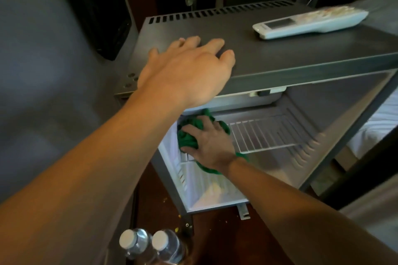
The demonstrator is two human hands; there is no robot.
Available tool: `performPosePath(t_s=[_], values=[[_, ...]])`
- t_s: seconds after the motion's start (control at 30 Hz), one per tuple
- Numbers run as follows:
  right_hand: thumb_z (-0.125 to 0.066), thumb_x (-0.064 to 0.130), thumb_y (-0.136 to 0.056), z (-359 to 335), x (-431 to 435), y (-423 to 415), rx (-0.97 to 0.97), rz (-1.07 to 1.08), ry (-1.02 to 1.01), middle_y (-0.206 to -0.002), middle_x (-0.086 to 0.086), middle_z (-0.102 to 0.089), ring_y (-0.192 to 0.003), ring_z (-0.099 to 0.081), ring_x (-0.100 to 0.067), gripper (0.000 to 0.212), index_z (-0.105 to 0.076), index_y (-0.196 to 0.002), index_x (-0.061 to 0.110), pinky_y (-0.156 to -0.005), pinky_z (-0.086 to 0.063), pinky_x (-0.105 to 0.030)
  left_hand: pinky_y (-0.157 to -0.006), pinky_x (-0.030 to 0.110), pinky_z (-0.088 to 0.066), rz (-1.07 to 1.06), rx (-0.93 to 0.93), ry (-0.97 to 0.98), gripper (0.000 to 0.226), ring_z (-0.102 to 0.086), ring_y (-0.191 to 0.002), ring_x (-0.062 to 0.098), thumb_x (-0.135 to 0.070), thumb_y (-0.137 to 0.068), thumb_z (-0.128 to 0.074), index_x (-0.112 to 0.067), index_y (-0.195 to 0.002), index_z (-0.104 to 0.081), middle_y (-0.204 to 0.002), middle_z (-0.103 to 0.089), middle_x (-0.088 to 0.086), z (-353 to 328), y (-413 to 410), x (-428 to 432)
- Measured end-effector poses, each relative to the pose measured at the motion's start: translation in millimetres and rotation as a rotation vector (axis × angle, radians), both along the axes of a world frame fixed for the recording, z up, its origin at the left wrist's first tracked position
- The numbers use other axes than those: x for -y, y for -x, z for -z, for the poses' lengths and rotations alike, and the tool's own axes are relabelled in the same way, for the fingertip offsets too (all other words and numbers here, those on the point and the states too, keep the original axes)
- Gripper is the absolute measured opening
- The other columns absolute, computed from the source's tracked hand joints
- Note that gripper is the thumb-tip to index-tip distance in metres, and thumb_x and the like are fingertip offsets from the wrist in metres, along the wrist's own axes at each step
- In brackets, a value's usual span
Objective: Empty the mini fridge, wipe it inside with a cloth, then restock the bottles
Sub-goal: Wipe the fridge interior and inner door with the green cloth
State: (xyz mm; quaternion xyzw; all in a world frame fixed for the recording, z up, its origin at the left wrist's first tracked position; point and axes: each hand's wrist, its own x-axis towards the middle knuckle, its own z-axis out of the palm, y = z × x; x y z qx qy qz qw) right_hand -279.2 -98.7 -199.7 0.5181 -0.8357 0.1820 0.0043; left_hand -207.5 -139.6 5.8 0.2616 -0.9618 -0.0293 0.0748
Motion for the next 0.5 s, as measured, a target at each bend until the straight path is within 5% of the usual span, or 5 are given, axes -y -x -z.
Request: performPosePath(t_s=[0.37,0.5], values=[[-0.043,0.029,-0.098,-2,-42,69,-0.118,0.413,-0.18,-0.141,-0.016,-0.03,-0.116,-0.046,-0.045,0.046,-0.032,-0.14,0.045,-0.095,-0.042,-0.049,-0.114,0.05,-0.015,0.014,-0.016,-0.021,0.057,-0.016,-0.146,0.018,-0.064,-0.094,-0.014,-0.047,-0.148,-0.021,-0.16,-0.017,-0.01,-2,-8,3],[-0.047,0.029,-0.094,9,-84,117,-0.2,0.594,-0.135,-0.136,-0.022,-0.038,-0.115,-0.047,-0.045,0.048,-0.043,-0.142,0.035,-0.095,-0.044,-0.047,-0.11,0.052,-0.018,0.015,-0.028,-0.019,0.055,-0.021,-0.143,0.022,-0.061,-0.094,-0.015,-0.046,-0.147,-0.024,-0.159,-0.022,-0.008,0,-3,4]])
